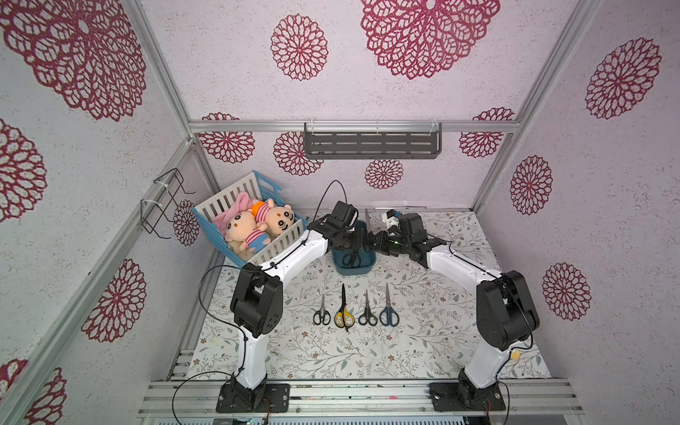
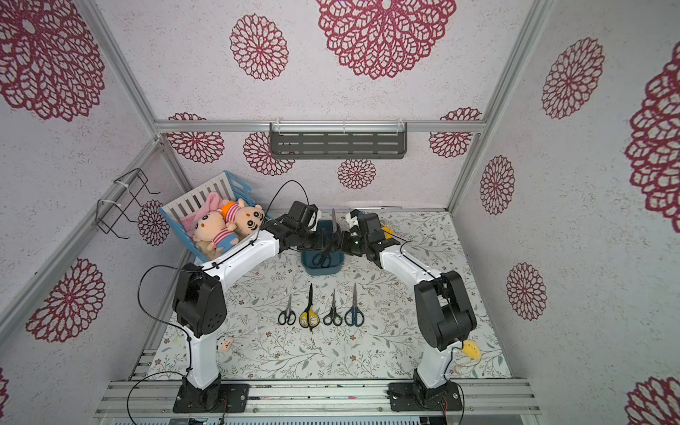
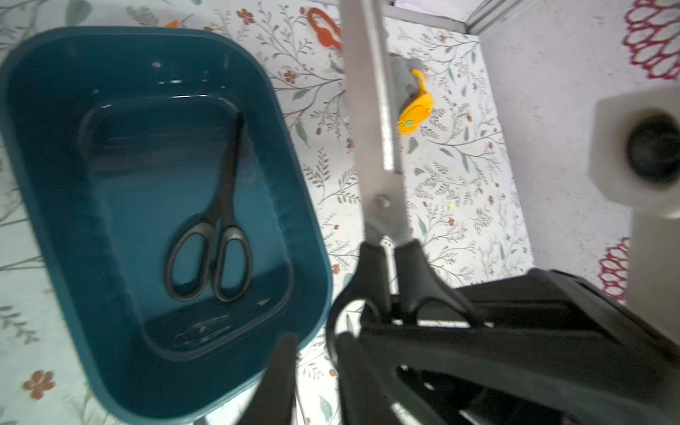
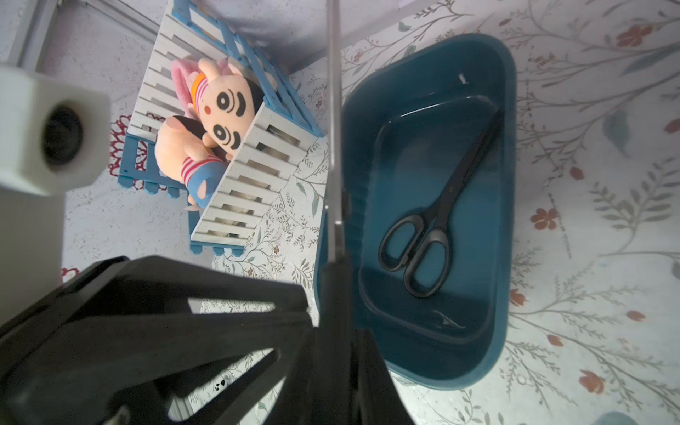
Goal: Take the scissors out of the storage box
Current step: Pick up the scissors from the storage box, then place the scissors at the center of the board.
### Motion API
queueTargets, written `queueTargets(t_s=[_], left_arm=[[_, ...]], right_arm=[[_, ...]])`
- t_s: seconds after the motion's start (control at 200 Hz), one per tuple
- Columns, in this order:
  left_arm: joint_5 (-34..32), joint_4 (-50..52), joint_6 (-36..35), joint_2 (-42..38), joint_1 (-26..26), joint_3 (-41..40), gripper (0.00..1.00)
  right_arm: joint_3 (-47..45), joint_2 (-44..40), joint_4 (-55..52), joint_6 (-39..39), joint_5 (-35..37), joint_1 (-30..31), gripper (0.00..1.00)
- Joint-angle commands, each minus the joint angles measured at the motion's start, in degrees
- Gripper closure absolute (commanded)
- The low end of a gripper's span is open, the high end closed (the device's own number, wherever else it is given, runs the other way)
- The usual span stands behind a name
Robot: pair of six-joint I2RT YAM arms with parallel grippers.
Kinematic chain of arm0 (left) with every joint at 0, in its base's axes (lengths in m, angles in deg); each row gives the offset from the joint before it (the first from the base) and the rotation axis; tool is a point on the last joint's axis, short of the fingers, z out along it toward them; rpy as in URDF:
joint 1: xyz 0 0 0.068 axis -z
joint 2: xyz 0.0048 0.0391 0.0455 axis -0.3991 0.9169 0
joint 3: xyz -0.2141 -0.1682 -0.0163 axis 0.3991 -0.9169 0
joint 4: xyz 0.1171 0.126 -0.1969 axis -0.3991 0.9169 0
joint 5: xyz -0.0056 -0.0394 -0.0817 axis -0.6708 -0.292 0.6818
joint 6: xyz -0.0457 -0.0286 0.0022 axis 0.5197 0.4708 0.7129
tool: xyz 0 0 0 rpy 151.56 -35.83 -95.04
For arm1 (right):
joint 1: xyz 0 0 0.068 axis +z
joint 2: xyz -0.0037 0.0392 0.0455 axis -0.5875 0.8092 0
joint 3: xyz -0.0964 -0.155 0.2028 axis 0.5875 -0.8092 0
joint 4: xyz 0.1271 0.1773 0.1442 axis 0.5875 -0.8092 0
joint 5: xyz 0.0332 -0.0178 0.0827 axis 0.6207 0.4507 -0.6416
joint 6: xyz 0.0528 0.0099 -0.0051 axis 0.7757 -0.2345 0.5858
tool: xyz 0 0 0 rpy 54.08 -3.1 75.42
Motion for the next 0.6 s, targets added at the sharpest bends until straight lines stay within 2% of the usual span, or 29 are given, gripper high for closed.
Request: queueTargets(t_s=[0.0, 0.005, 0.01, 0.015, 0.025, 0.13, 0.2, 0.37, 0.595], left_arm=[[-0.4, -2.6, 2.0, -2.2, 0.5, -0.5, 0.34], [-0.5, -2.6, 2.1, -2.2, 0.5, -0.5, 0.27], [-0.5, -2.6, 2.2, -2.2, 0.4, -0.6, 0.14], [-0.5, -2.6, 2.2, -2.2, 0.4, -0.6, 0.06], [-0.6, -2.5, 2.2, -2.2, 0.3, -0.6, 0.01], [-1.3, -0.4, 2.0, -2.2, -0.6, -0.6, 0.03], [-4.8, 1.7, 0.8, -4.5, -1.0, -0.8, 0.03], [-13.7, 8.5, -1.8, -4.7, -3.3, 1.1, 0.03], [-16.4, 9.6, -1.9, -6.4, -5.8, 0.1, 0.03]], right_arm=[[0.6, -1.0, 0.1, -0.1, 0.1, 0.1, 0.88], [0.6, -1.1, 0.0, -0.1, 0.1, 0.1, 0.88], [0.6, -1.2, -0.2, -0.2, 0.2, 0.1, 0.88], [0.6, -1.2, -0.3, -0.2, 0.3, 0.0, 0.88], [0.5, -1.3, -0.6, -0.2, 0.5, -0.1, 0.88], [-0.2, -3.2, -5.9, -2.3, 4.0, -1.6, 0.89], [-2.2, -5.6, -9.9, -3.7, 5.6, -2.8, 0.89], [-16.2, -13.9, -12.8, -2.6, 6.9, -4.0, 0.88], [-32.3, -24.3, -15.2, 1.3, 8.6, -4.0, 0.88]])
